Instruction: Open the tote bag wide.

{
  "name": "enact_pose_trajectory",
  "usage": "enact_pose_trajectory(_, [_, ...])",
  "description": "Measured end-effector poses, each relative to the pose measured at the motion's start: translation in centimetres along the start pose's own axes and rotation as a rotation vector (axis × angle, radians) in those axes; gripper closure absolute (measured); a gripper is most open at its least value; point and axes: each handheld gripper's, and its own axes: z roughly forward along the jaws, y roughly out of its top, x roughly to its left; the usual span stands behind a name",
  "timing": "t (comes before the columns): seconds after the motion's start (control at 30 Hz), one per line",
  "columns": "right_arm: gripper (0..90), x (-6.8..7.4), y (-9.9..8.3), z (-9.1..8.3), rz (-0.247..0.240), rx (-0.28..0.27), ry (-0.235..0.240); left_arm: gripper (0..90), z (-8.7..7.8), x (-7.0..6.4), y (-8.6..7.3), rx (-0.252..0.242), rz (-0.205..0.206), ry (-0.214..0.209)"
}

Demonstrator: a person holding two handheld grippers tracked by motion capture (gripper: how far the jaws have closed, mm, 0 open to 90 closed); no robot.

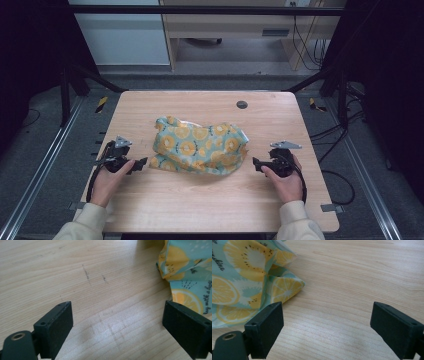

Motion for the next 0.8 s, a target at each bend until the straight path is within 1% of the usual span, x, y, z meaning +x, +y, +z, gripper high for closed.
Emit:
enact_pose_trajectory(0.17, [14.1, 0.1, 0.1, 0.1, -0.013, 0.019, -0.007, 10.1, 0.0, 0.0, 0.1, 0.012, 0.001, -0.008])
enact_pose_trajectory(0.23, [15.3, 0.1, 0.2, 0.0, -0.019, 0.018, -0.009, 10.3, -0.1, 0.0, 0.1, 0.015, -0.002, -0.009])
enact_pose_trajectory(0.3, [17.4, 0.3, 0.4, -0.3, -0.030, 0.014, -0.005, 10.4, -0.2, 0.0, 0.0, 0.013, -0.008, -0.006])
enact_pose_trajectory(0.37, [19.3, 0.6, 0.8, -0.7, -0.037, 0.007, 0.015, 10.4, -0.2, 0.0, 0.0, 0.020, -0.012, -0.004])
enact_pose_trajectory(0.4, [20.0, 0.9, 1.0, -0.9, -0.051, 0.003, 0.018, 10.4, -0.2, 0.0, -0.1, 0.016, -0.021, 0.000])
enact_pose_trajectory(0.47, [20.7, 1.4, 1.8, -1.4, -0.083, -0.001, 0.024, 10.4, -0.2, 0.0, -0.1, 0.027, -0.014, 0.003])
enact_pose_trajectory(0.53, [21.2, 2.0, 2.7, -1.9, -0.108, -0.003, 0.045, 10.5, -0.2, 0.0, -0.2, 0.033, -0.012, 0.005])
enact_pose_trajectory(0.6, [22.3, 2.7, 3.7, -2.3, -0.121, -0.004, 0.071, 10.6, -0.2, -0.1, -0.1, 0.039, -0.008, 0.005])
enact_pose_trajectory(0.63, [22.4, 3.0, 4.2, -2.5, -0.136, -0.002, 0.086, 10.6, -0.2, -0.1, -0.1, 0.045, 0.001, 0.006])
enact_pose_trajectory(0.67, [22.4, 3.3, 4.7, -2.7, -0.151, 0.003, 0.097, 10.7, -0.2, -0.1, -0.1, 0.044, 0.000, 0.008])
enact_pose_trajectory(0.7, [23.0, 3.7, 5.1, -2.8, -0.171, 0.004, 0.103, 10.8, -0.1, -0.2, -0.1, 0.046, 0.002, 0.008])
enact_pose_trajectory(0.8, [25.0, 4.6, 6.7, -3.1, -0.205, 0.007, 0.127, 10.8, -0.2, -0.2, 0.0, 0.050, 0.011, 0.010])
